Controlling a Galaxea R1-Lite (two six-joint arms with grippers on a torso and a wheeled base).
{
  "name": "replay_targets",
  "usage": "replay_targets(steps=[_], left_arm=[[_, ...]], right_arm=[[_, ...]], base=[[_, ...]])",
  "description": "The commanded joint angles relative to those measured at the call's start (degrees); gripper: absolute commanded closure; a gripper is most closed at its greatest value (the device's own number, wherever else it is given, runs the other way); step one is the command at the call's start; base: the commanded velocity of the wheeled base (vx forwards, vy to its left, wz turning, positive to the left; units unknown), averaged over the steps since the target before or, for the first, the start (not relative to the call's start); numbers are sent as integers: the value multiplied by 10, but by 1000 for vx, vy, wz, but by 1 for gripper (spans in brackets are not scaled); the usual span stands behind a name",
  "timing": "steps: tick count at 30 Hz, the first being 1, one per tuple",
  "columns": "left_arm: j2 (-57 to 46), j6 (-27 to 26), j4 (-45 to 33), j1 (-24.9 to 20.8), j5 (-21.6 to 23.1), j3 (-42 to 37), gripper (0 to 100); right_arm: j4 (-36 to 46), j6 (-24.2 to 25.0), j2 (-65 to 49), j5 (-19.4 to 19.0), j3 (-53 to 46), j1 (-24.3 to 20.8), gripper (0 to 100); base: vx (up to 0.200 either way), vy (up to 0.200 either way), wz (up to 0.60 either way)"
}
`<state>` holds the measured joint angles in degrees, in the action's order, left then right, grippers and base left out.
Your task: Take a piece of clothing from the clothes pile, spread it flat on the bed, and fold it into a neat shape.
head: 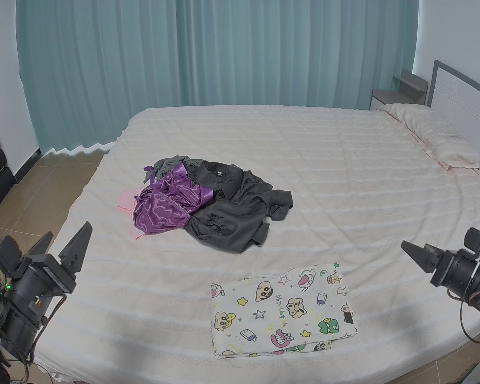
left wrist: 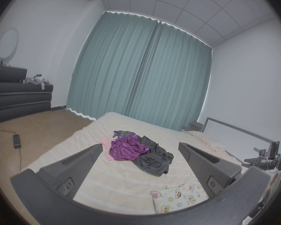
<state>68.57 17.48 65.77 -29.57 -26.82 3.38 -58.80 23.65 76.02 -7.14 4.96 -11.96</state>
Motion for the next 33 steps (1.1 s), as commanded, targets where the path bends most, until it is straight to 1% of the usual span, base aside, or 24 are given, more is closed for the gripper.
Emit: replay_targets(steps=[1, 4, 5, 6, 8, 9, 11, 13, 14, 17, 20, 22, 23, 24, 26, 27, 28, 29, 33], left_arm=[[-152, -53, -59, -1, -21, -27, 0], [-225, -97, -127, 0, -36, -27, 0], [-229, -98, -131, 0, -37, -27, 0], [-276, -126, -177, 1, -39, -23, 0], [-324, -155, -230, 6, -40, -14, 0], [-332, -160, -240, 7, -40, -12, 0], [-369, -174, -296, 37, -39, 5, 0], [-384, -177, -318, 58, -39, 13, 0], [-397, -182, -334, 79, -39, 17, 0], [-417, -191, -341, 103, -39, 17, 0], [-424, -198, -342, 127, -39, 17, 0], [-424, -198, -342, 127, -39, 17, 0], [-432, -207, -342, 162, -34, 15, 0], [-438, -213, -342, 181, -32, 15, 0], [-448, -222, -344, 203, -27, 15, 0], [-448, -222, -344, 203, -27, 15, 0], [-463, -231, -351, 223, -17, 15, 0], [-468, -234, -354, 227, -14, 15, 0], [-532, -254, -416, 281, 26, 15, 0]], right_arm=[[26, -3, -130, 3, -50, -3, 0], [90, -8, -209, 4, -50, -3, 0], [93, -8, -213, 4, -50, -4, 0], [149, -12, -257, 3, -50, -7, 0], [213, -25, -305, 2, -49, -7, 0], [226, -27, -315, 2, -49, -7, 0], [287, -45, -371, 2, -48, -8, 0], [316, -56, -400, 1, -45, -8, 0], [348, -70, -430, 2, -42, -7, 0], [409, -106, -480, 2, -36, -4, 0], [484, -168, -519, 4, -25, 8, 0], [484, -168, -519, 4, -25, 8, 0], [515, -229, -536, 4, -22, 32, 0], [519, -249, -543, 3, -25, 44, 0], [520, -269, -555, 3, -29, 60, 0], [520, -269, -555, 3, -29, 60, 0], [529, -280, -571, 3, -33, 72, 0], [533, -281, -576, 3, -33, 74, 0], [586, -284, -647, 1, -37, 70, 0]], base=[[0, 0, 0], [0, 0, 0], [0, 0, 0], [0, 0, 0], [0, 0, 0], [0, 0, 0], [0, 0, 0], [0, 0, 0], [0, 0, 0], [0, 0, 0], [0, 0, 0], [0, 0, 0], [0, 0, 0], [0, 0, 0], [0, 0, 0], [0, 0, 0], [0, 0, 0], [0, 0, 0], [0, 0, 0]])
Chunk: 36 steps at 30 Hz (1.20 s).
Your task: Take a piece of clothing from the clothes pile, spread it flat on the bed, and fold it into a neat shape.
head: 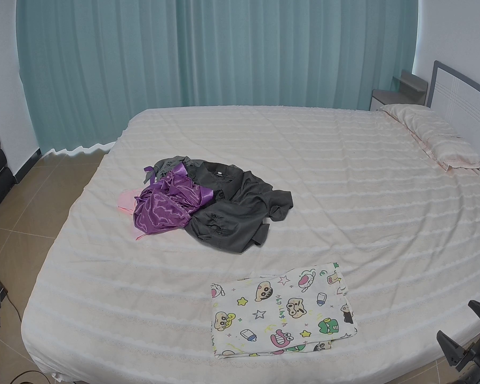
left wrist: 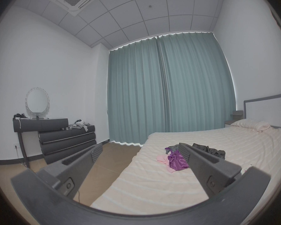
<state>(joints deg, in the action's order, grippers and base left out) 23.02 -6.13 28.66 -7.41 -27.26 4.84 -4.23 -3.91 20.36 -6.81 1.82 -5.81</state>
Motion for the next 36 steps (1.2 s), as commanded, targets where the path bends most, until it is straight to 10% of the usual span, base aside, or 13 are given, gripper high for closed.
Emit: replay_targets(steps=[1, 7, 15, 27, 36], left_arm=[[-76, -18, -45, 59, 30, 0, 0], [-175, -36, -121, 151, 115, -4, 0], [-173, -27, -111, 153, 123, -23, 0], [-172, -20, -99, 152, 198, -48, 0], [-172, -4, -186, 152, 277, -48, 0]], right_arm=[[41, -8, -90, -2, -6, 9, 0], [73, -14, -160, -7, 8, 4, 0], [67, -29, -203, -1, 6, -87, 0], [76, -36, -202, 211, 12, -59, 0], [85, -36, -204, 206, 16, 1, 0]], base=[[0, 0, 0], [0, 0, 0], [0, 0, 0], [0, 0, 0], [0, 0, 0]])
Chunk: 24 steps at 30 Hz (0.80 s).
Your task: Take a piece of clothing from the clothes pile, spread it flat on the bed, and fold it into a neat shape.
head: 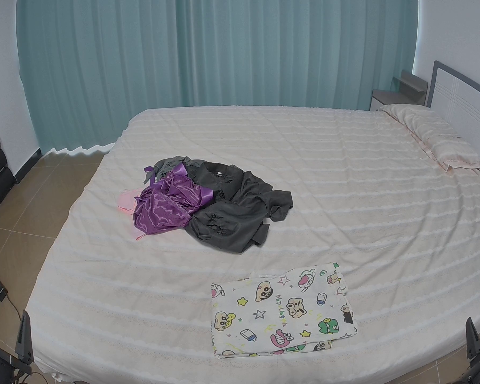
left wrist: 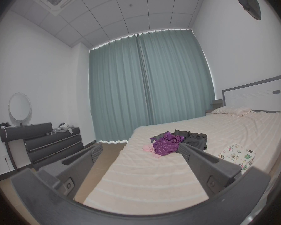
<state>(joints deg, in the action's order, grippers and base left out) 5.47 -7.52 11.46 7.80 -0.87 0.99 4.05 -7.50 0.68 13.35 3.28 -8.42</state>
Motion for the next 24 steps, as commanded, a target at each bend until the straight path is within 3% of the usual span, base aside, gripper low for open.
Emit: replay_targets(steps=[1, 4, 5, 8, 9, 10, 11, 12, 16, 21, 24], left_arm=[[3, 15, -20, 0, 22, -10, 0], [3, 15, -44, 0, 69, -10, 0], [2, 13, -55, 1, 79, -10, 0], [2, 13, -76, 0, 100, -10, 0], [2, 14, -76, 0, 102, -10, 0], [2, 15, -76, -2, 133, -10, 0], [2, 15, -76, -2, 136, -10, 0], [2, 16, -77, -2, 170, -10, 0], [2, 17, -77, -2, 185, -10, 0], [2, 78, -77, -2, 213, -10, 0], [2, 105, -77, -2, 207, -10, 0]], right_arm=[[1, 1, -7, 13, 1, 32, 0], [1, -1, -7, 63, 2, 31, 0], [0, -2, -7, 60, 2, 30, 0], [-6, 5, -7, -17, -4, 28, 0], [-6, 6, -7, -21, -4, 28, 0], [-8, 28, -7, -69, -6, 28, 0], [-8, 29, -7, -71, -6, 28, 0], [-11, 50, -7, -101, -9, 28, 0], [-4, 64, -7, -118, -18, 28, 0], [-15, 54, -7, -128, -24, 28, 0], [-15, 54, -7, -128, -25, 28, 0]], base=[[0, 0, 0], [0, 0, 0], [0, 0, 0], [0, 0, 0], [0, 0, 0], [0, 0, 0], [0, 0, 0], [0, 0, 0], [0, 0, 0], [0, 0, 0], [0, 0, 0]])
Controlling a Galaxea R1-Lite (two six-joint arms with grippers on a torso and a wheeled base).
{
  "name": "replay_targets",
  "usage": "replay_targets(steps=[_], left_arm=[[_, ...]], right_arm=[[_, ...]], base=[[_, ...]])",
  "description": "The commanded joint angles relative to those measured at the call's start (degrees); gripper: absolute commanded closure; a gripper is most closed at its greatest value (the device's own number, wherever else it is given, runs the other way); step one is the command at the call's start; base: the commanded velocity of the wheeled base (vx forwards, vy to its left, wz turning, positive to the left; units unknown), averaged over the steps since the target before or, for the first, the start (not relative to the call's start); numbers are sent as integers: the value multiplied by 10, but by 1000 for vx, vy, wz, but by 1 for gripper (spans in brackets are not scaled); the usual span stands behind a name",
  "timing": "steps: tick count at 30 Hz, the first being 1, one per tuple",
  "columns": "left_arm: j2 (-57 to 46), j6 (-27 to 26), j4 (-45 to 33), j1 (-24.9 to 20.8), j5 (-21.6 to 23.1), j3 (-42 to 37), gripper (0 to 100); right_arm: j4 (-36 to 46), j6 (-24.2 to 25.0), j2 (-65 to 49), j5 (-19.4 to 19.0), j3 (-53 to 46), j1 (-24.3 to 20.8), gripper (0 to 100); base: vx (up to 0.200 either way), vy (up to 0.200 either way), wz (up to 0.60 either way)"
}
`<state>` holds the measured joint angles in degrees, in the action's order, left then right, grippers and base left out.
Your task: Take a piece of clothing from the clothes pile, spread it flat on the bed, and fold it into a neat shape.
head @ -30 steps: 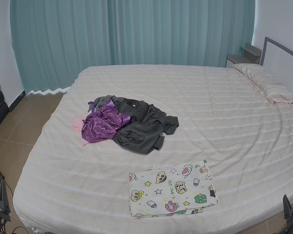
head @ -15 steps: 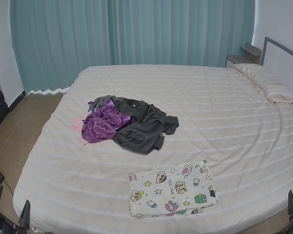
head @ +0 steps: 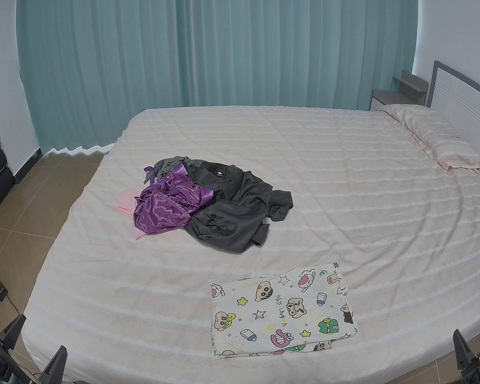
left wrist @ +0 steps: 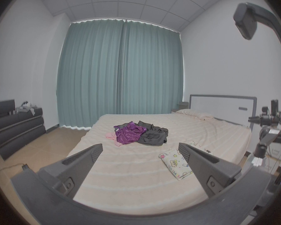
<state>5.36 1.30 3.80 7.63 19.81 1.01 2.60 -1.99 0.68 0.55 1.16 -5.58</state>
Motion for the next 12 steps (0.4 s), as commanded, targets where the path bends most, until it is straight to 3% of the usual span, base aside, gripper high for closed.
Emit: replay_targets(steps=[1, 3, 5, 7, 12], left_arm=[[3, 24, 0, 0, -6, -10, 0], [2, 26, 1, 0, -40, -10, 0], [2, -2, 0, 0, -157, -10, 0], [1, -44, -27, 0, -214, -10, 0], [3, -43, -36, -9, -175, -10, 0]], right_arm=[[0, 0, -7, 0, -4, 0, 0], [-1, 1, -7, 0, -4, 0, 0], [-7, -1, -7, -1, -5, 0, 0], [-14, -4, -7, -4, -7, 0, 0], [-15, -1, -7, -11, -8, 0, 0]], base=[[0, 0, 0], [0, 0, 0], [0, 0, 0], [0, 0, 0], [0, 0, 0]])
